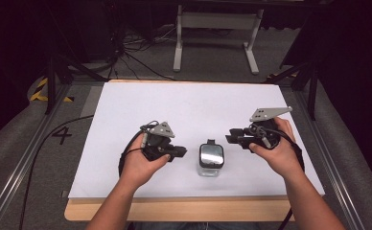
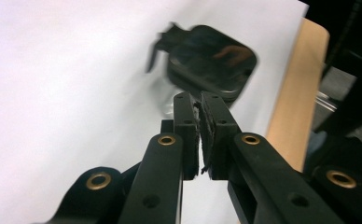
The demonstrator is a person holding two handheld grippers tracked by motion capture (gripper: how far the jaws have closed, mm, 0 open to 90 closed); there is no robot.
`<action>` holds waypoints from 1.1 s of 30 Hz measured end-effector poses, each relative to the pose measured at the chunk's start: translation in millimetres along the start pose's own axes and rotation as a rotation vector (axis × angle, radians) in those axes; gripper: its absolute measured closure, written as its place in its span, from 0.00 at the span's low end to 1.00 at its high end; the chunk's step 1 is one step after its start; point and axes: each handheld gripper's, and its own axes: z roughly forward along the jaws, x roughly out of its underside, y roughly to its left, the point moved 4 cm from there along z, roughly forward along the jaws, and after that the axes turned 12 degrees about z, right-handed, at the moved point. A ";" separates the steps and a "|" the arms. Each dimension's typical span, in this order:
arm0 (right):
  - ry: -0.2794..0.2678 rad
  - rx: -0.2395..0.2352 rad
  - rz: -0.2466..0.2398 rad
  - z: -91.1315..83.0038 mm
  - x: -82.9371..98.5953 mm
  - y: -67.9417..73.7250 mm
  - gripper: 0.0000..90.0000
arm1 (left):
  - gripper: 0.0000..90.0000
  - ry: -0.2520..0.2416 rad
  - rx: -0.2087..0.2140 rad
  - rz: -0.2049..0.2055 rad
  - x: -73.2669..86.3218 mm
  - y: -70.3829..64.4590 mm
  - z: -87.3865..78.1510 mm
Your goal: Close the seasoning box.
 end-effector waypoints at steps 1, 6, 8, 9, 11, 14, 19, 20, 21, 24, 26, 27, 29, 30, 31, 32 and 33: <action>-0.007 0.012 0.013 -3.9 0.5 -6.1 0.74 | 0.95 -0.002 -0.014 -0.009 1.8 4.1 -4.0; -0.042 0.060 0.071 -18.8 4.5 -34.1 0.70 | 0.94 0.007 -0.116 -0.063 15.1 24.6 -18.5; -0.056 0.058 0.106 -23.8 6.8 -46.8 0.69 | 0.93 0.005 -0.125 -0.081 20.5 31.7 -20.8; -0.062 0.054 0.129 -26.0 8.3 -53.3 0.68 | 0.93 0.014 -0.138 -0.096 23.5 34.8 -21.7; -0.075 0.071 0.162 -29.9 12.3 -68.6 0.66 | 0.92 0.030 -0.172 -0.109 29.9 42.3 -23.3; -0.079 0.119 0.177 -32.9 18.4 -87.2 0.64 | 0.90 0.026 -0.189 -0.130 39.6 53.4 -26.3; -0.073 0.190 0.164 -28.6 30.5 -115.9 0.57 | 0.88 0.030 -0.216 -0.178 55.7 68.2 -27.6; -0.068 0.195 0.170 -27.0 32.4 -119.0 0.55 | 0.88 0.031 -0.220 -0.181 59.9 72.0 -26.7; -0.064 0.211 0.164 -24.1 35.8 -124.6 0.55 | 0.88 0.037 -0.227 -0.180 63.3 74.8 -26.0; -0.053 0.222 0.159 -16.7 44.0 -135.1 0.53 | 0.87 0.035 -0.237 -0.185 71.9 80.9 -23.9; -0.050 0.221 0.175 -12.3 49.1 -140.5 0.53 | 0.85 0.033 -0.235 -0.186 76.6 85.0 -22.9; -0.043 0.220 0.183 -9.5 50.9 -142.7 0.52 | 0.84 0.027 -0.243 -0.191 78.7 87.0 -22.3; -0.030 0.226 0.175 -5.1 52.9 -145.3 0.51 | 0.81 0.022 -0.247 -0.195 83.3 90.7 -21.2; -0.032 0.231 0.182 -3.8 53.9 -146.1 0.51 | 0.80 0.016 -0.246 -0.197 87.1 93.6 -19.4; -0.029 0.235 0.186 -0.9 56.1 -148.3 0.51 | 0.78 0.015 -0.249 -0.201 89.6 95.2 -18.2; -0.025 0.237 0.183 1.3 57.8 -150.2 0.51 | 0.76 0.014 -0.256 -0.203 94.0 98.0 -16.2; -0.019 0.236 0.188 4.8 60.4 -153.2 0.51 | 0.74 0.017 -0.253 -0.208 97.4 99.9 -14.8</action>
